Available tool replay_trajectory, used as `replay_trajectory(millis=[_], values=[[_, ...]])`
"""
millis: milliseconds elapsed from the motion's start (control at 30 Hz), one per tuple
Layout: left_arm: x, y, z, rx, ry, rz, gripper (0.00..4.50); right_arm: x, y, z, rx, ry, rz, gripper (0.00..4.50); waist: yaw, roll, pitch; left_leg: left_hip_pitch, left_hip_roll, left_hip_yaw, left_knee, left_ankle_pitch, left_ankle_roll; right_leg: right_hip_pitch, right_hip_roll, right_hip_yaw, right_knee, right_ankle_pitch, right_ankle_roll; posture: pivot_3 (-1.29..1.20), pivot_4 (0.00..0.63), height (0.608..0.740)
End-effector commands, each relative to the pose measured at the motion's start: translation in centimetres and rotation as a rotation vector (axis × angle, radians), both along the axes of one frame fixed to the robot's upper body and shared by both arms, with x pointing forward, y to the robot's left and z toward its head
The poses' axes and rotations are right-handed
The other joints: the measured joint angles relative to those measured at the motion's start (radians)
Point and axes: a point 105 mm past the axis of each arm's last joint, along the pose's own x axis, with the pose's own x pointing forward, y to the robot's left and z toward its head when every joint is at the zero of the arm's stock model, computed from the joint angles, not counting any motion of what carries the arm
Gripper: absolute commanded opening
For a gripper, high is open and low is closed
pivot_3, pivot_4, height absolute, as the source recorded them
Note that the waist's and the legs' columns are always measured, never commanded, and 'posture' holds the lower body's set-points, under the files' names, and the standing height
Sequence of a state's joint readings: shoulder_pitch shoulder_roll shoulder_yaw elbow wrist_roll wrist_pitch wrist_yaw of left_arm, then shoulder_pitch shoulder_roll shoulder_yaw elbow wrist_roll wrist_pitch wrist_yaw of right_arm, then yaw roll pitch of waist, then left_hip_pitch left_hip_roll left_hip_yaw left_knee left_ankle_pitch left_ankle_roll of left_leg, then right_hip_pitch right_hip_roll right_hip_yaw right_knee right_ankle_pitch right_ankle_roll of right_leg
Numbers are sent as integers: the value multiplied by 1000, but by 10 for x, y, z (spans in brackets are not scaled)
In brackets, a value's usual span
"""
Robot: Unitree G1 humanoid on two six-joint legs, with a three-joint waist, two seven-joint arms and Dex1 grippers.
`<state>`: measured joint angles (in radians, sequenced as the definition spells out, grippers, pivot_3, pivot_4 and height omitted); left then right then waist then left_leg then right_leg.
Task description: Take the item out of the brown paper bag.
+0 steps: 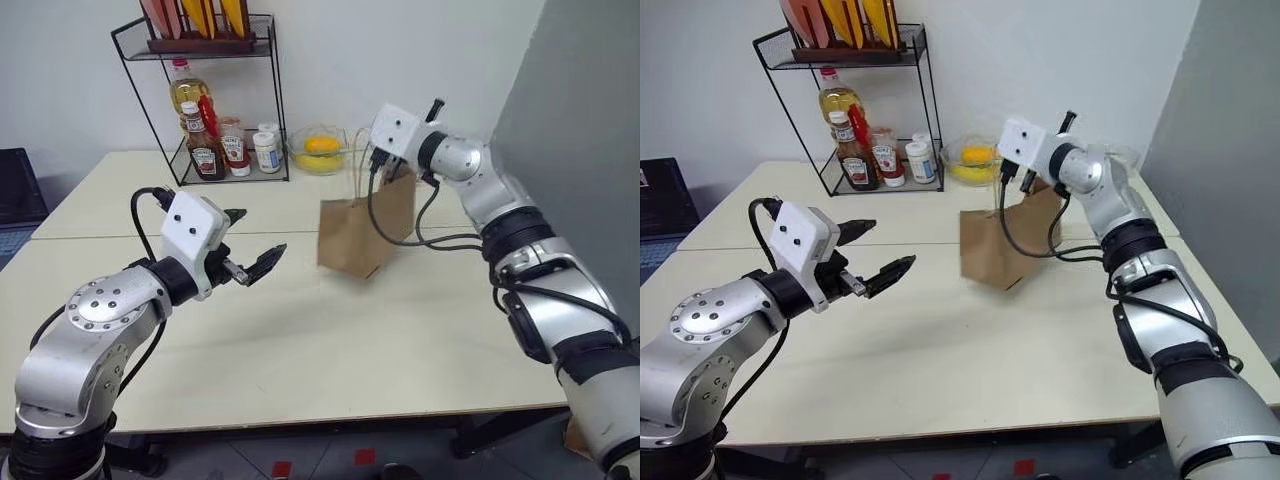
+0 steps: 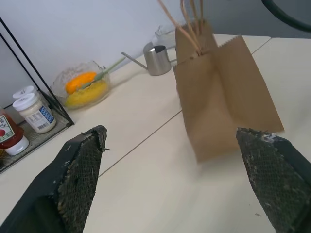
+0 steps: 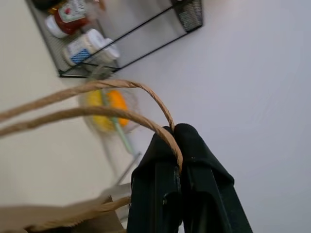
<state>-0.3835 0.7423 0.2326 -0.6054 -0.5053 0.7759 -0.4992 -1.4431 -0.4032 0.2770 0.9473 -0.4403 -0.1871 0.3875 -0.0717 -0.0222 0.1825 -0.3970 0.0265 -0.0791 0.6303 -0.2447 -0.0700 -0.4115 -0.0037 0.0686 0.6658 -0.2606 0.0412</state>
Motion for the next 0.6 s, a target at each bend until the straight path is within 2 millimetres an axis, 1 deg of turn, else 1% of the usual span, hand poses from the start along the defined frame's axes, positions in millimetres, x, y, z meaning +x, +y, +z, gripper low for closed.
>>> replay_trajectory(millis=[33,233,300,400,467,533,600], values=[[0,-6,10,12,-49,-35,4500,-17,11,48,-2,-184,-10,52,0,0,0,0,0,0,0,0,0,0,0,0,0,0,0,0,150,740],[0,-7,10,15,-51,-39,4500,-10,0,44,-32,-199,-90,52,-2,0,0,0,0,0,0,0,0,0,0,0,0,0,0,0,150,740],[-1,-7,10,14,-52,-38,4500,-4,-4,37,-36,-184,-123,52,-2,0,0,0,0,0,0,0,0,0,0,0,0,0,0,0,150,740],[-1,-9,9,9,-52,-42,4500,6,-4,12,-51,-113,-151,52,-3,0,0,0,0,0,0,0,0,0,0,0,0,0,0,0,150,740],[-1,-9,9,6,-52,-44,4500,10,2,-16,-68,-12,-130,52,-5,0,0,0,0,1,0,0,0,0,0,1,0,0,0,0,150,740],[-1,-9,9,5,-53,-44,4500,10,7,-37,-92,68,-102,52,-8,0,0,0,0,0,0,0,0,0,0,0,0,0,0,0,150,740],[-1,-9,9,3,-54,-44,4500,8,8,-47,-86,118,-76,482,-5,0,0,0,0,0,0,0,0,0,0,0,0,0,0,0,150,740]])
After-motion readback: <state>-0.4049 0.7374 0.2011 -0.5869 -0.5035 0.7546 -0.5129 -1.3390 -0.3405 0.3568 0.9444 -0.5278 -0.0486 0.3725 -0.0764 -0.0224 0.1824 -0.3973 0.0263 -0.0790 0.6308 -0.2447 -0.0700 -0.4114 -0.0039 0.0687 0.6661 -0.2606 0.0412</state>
